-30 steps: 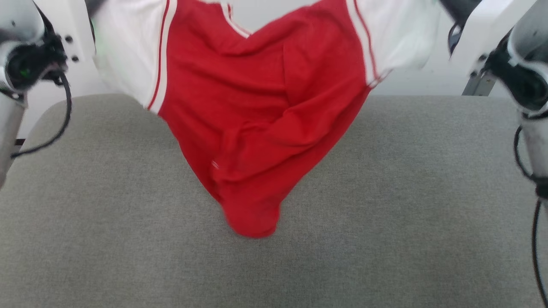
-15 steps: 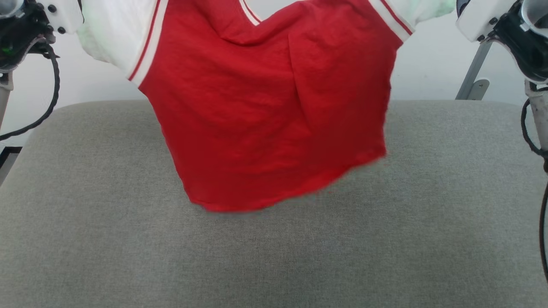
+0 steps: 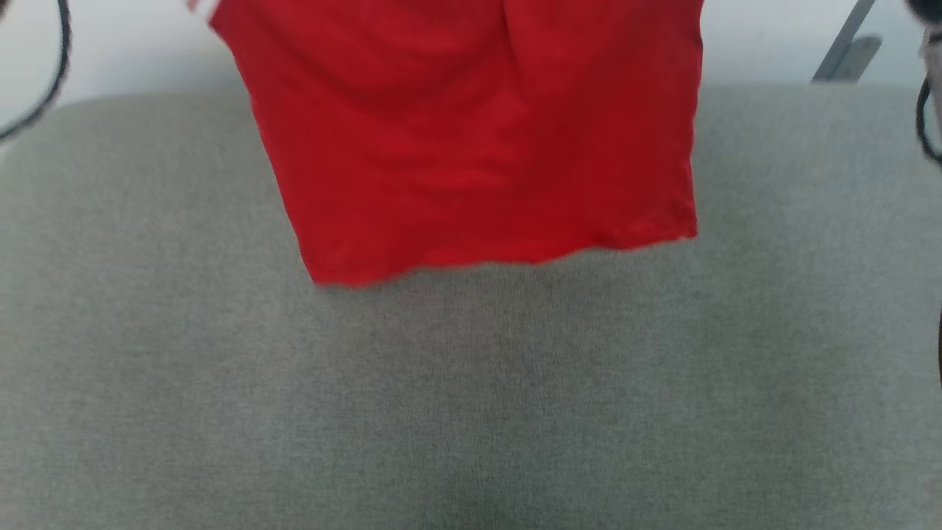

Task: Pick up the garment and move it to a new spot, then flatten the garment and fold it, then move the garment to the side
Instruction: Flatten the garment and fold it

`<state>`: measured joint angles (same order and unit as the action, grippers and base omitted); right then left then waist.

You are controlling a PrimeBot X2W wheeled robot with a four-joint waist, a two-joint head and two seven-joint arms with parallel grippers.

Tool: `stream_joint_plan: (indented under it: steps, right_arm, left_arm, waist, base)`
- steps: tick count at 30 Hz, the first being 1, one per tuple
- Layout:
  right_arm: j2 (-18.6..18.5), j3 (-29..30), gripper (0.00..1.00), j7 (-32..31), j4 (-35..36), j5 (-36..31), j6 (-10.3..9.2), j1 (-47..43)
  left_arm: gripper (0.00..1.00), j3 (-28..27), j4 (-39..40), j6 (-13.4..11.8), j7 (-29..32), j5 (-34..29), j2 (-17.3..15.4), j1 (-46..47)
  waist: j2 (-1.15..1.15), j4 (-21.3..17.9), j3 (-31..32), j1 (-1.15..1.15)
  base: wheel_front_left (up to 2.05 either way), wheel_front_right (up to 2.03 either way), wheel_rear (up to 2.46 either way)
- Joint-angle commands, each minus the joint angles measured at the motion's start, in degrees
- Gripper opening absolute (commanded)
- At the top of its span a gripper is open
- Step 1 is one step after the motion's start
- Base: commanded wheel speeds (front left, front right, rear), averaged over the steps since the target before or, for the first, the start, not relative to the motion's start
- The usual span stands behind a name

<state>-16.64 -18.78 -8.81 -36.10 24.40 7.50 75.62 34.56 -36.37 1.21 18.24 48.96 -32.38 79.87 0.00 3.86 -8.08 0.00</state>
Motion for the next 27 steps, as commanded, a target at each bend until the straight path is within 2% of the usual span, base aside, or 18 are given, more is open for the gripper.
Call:
stream_joint_plan:
  steps: [1,5,6,9,14,19,23,27]
  right_arm:
    - [0.4,0.1,0.00,1.7,-1.5,-1.3,-0.03,2.0]
    - [2.4,0.6,0.00,8.5,-7.5,-6.8,-0.03,8.2]
    - [2.9,1.3,0.00,13.0,-9.9,-10.1,-0.03,11.4]
    - [3.8,3.5,0.00,19.7,-13.3,-15.5,-0.03,15.5]
    - [4.9,6.9,0.00,23.7,-15.4,-25.2,-0.03,19.1]
    - [6.3,7.6,0.00,24.0,-17.5,-29.1,-0.03,14.9]
    - [6.7,6.1,0.00,24.0,-21.5,-26.6,-0.04,10.3]
    - [6.9,3.2,0.00,23.7,-25.5,-22.4,-0.03,6.0]
  left_arm:
    - [0.00,-0.3,-0.6,0.3,-1.7,-1.0,0.3,2.1]
    - [0.00,-0.4,-4.3,1.5,-8.5,-3.7,1.8,7.6]
    - [0.00,-0.6,-5.8,2.0,-12.7,-5.4,2.2,10.8]
    - [0.00,-0.7,-7.9,3.0,-19.5,-7.4,2.9,14.7]
    - [0.00,-1.5,-10.7,4.7,-30.8,-8.9,3.7,18.3]
    - [0.00,0.2,-14.9,5.8,-33.1,-9.1,4.3,13.5]
    - [0.00,3.0,-17.5,6.2,-33.1,-7.3,5.3,8.1]
    - [0.00,7.0,-17.9,6.2,-30.1,-3.7,4.9,2.2]
  waist:
    - [0.00,-0.3,-4.5,0.00]
    - [0.00,-0.1,-9.4,0.00]
    - [0.00,0.0,-11.4,0.00]
    - [0.00,0.4,-14.1,0.00]
    - [0.00,1.3,-17.0,0.00]
    - [0.00,1.9,-17.8,0.00]
    - [0.00,2.3,-17.4,0.00]
    - [0.00,2.5,-16.3,0.00]
  base:
    - [0.00,0.00,0.00]
    - [0.00,0.00,0.00]
    - [0.00,0.00,0.00]
    - [0.00,0.00,0.00]
    - [0.00,0.00,0.00]
    - [0.00,0.00,0.00]
    - [0.00,0.00,0.00]
    - [0.00,0.00,0.00]
